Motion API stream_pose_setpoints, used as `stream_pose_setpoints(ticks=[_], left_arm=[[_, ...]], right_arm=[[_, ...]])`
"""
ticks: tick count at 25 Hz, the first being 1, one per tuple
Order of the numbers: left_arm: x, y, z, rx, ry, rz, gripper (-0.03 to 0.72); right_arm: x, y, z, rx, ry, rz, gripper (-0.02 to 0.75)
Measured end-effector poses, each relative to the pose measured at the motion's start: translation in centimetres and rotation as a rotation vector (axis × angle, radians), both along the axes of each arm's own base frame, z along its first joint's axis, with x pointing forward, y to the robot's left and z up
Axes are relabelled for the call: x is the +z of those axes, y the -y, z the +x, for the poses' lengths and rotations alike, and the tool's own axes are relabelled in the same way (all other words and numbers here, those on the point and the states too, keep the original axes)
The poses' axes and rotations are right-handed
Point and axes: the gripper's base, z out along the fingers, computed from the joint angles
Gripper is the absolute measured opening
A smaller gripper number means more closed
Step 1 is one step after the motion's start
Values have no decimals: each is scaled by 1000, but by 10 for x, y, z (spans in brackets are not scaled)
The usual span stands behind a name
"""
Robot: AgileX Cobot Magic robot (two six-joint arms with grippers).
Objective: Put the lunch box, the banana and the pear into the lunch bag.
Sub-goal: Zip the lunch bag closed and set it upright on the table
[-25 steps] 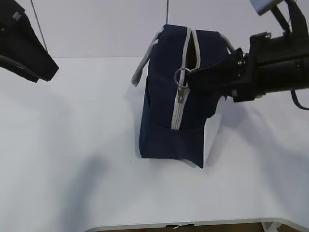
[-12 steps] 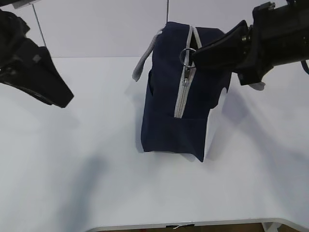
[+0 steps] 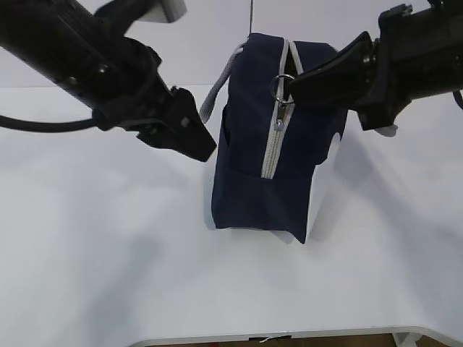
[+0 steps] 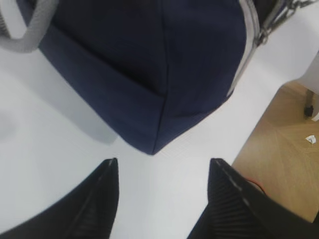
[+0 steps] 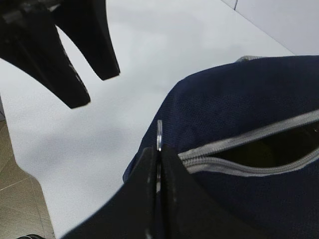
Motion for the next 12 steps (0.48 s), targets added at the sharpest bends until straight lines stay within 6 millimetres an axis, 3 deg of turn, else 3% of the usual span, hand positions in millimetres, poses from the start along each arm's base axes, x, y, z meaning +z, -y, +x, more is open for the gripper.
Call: stream_pose_setpoints(ticks=[5,12], left_arm=[[-23,25,3,-28,9,6,417],[-37,46,11,-5,89,-29,415]], right_arm=[[0,0,0,0,0,-1,18],[0,0,0,0,0,-1,18]])
